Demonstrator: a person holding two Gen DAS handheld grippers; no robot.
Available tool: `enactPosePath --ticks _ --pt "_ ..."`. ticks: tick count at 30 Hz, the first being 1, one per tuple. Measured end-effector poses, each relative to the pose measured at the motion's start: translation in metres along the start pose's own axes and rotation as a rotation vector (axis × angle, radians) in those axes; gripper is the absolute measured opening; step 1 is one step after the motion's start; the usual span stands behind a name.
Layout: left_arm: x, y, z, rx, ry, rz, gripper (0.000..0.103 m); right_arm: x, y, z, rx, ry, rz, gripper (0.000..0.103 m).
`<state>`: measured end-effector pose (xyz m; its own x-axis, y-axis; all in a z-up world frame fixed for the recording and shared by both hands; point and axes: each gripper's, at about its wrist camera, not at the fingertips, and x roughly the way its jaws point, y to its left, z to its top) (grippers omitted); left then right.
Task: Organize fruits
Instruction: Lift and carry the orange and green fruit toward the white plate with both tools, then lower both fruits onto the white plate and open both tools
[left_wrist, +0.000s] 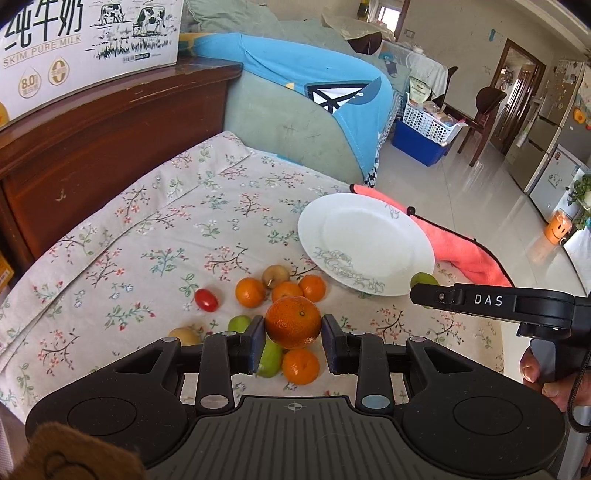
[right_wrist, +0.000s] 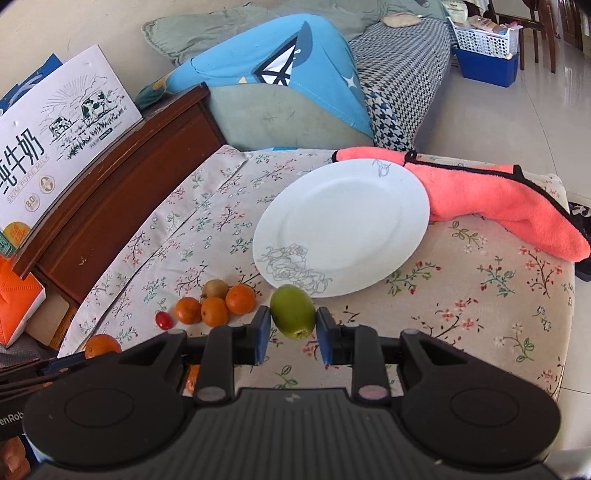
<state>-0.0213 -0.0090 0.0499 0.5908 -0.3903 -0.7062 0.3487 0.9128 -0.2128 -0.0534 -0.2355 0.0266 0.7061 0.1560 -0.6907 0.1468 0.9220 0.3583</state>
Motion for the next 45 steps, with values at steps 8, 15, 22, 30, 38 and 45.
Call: enactPosePath --ticks 8,15,22,30,38,45 --pt "0.064 -0.020 0.023 0.009 0.008 -0.083 0.030 0.028 -0.027 0.021 0.101 0.027 -0.040 0.027" --pt "0.105 -0.044 0.036 0.068 0.011 -0.127 0.030 0.047 -0.040 0.036 0.174 0.015 -0.058 0.027" --pt "0.135 -0.054 0.045 0.091 0.030 -0.127 0.030 0.066 -0.051 0.046 0.224 0.002 -0.091 0.027" --pt "0.154 -0.066 0.053 0.129 0.026 -0.115 0.032 0.079 -0.058 0.055 0.275 -0.008 -0.093 0.031" --pt "0.152 -0.070 0.053 0.139 0.003 -0.071 0.065 0.080 -0.058 0.062 0.262 -0.027 -0.105 0.040" --pt "0.140 -0.071 0.057 0.148 -0.028 -0.049 0.080 0.078 -0.061 0.061 0.281 -0.014 -0.097 0.040"
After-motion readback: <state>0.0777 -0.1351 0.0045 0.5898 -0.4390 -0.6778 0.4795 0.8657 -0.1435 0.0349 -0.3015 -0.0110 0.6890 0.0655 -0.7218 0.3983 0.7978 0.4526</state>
